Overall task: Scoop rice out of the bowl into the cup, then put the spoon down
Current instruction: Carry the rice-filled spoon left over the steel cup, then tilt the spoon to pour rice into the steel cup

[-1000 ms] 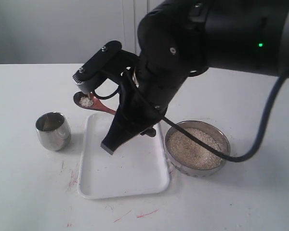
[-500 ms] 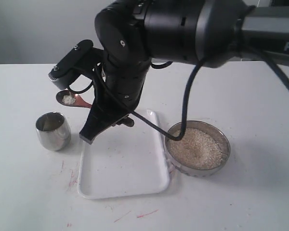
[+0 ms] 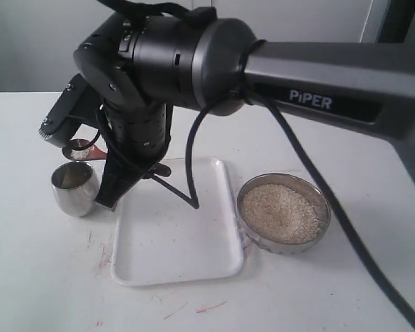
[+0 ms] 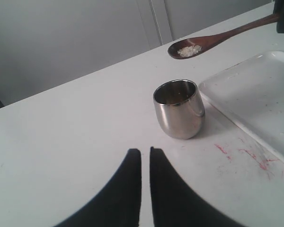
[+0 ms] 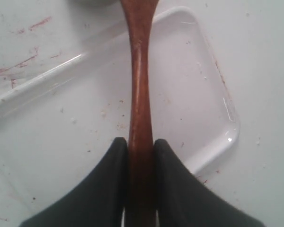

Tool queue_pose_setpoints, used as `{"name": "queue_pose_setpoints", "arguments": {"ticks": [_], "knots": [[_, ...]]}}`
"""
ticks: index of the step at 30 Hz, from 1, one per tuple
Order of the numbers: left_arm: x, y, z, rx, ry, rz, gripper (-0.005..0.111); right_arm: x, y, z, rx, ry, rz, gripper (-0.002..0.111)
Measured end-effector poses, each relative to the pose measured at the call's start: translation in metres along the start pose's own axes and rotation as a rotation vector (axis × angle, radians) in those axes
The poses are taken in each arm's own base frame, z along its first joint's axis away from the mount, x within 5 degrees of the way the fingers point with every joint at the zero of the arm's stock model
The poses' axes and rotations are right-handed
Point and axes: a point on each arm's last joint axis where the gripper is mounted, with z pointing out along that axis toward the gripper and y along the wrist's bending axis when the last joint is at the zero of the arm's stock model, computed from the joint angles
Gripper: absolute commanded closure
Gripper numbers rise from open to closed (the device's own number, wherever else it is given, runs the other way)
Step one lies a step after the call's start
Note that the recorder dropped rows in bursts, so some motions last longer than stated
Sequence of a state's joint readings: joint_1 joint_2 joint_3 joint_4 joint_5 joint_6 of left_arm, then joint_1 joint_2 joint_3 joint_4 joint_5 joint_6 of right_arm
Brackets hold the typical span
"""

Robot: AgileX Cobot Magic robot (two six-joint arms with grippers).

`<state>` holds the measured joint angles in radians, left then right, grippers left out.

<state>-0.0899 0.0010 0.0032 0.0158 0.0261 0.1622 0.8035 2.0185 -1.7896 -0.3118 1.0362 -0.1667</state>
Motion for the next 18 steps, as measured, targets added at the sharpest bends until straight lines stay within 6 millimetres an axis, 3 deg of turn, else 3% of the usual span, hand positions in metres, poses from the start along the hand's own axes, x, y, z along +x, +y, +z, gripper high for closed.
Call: {"name": "queue_pose_setpoints", "arguments": {"ticks": [10, 18], "knots": [[0.000, 0.000, 0.000, 0.000, 0.000, 0.000, 0.092, -0.015, 0.007, 0.004, 0.148, -0.030, -0.146, 0.108], [0.000, 0.000, 0.000, 0.000, 0.000, 0.000, 0.092, -0.019, 0.016, 0.020, 0.274, 0.029, -0.290, 0.108]]}}
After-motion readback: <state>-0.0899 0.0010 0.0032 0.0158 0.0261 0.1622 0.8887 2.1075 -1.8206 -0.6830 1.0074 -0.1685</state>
